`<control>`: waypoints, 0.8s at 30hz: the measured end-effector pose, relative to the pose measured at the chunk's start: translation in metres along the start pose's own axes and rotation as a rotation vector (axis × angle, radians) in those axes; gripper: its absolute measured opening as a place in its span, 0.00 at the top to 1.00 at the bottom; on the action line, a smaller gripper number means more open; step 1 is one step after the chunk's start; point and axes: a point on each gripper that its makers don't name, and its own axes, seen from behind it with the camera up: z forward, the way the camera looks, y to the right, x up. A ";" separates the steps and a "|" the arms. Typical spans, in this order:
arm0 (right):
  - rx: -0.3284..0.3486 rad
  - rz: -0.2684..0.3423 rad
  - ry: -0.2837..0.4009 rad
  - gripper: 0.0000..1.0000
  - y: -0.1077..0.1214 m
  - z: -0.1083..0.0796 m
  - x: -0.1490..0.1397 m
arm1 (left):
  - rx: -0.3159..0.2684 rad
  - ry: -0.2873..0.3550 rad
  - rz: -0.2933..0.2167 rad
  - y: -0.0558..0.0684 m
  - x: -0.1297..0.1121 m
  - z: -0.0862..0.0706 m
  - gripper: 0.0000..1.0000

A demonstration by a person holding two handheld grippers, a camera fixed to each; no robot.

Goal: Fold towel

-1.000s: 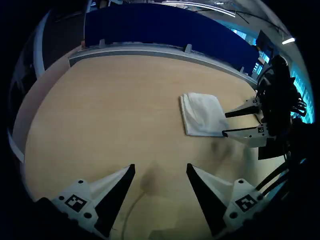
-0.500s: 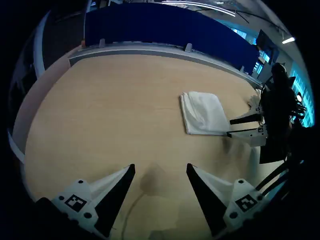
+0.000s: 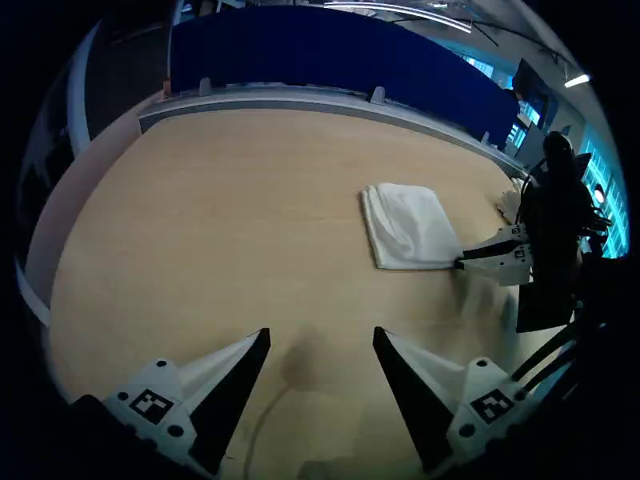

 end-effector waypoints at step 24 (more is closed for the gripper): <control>-0.020 -0.037 0.183 0.95 0.011 -0.063 0.099 | 0.008 0.020 0.007 -0.001 0.006 -0.009 0.05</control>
